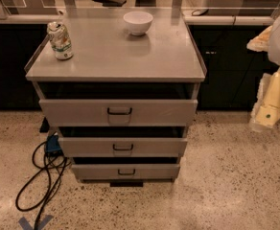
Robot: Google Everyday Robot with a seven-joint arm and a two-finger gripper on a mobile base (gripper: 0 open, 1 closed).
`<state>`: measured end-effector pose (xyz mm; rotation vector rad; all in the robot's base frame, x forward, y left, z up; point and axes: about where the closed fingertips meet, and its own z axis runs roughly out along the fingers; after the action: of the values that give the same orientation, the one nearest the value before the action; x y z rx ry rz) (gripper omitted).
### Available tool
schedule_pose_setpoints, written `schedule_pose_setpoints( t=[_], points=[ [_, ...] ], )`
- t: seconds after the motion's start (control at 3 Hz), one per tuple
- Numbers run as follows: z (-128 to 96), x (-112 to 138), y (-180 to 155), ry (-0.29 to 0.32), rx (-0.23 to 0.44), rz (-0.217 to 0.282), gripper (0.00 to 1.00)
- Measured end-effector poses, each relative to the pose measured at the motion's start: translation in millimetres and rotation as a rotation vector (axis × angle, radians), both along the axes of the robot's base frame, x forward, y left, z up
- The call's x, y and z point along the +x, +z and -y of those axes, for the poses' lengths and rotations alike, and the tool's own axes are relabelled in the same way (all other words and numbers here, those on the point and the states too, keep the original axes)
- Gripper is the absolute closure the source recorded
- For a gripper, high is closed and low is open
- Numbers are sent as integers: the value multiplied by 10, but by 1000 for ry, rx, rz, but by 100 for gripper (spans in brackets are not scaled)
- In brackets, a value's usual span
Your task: Open top drawer
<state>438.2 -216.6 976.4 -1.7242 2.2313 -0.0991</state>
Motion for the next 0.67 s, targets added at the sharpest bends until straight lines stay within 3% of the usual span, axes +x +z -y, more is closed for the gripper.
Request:
schedule_pose_setpoints(
  t=[0.67],
  points=[
    [-66, 51, -194, 5, 12, -6, 0]
  ],
)
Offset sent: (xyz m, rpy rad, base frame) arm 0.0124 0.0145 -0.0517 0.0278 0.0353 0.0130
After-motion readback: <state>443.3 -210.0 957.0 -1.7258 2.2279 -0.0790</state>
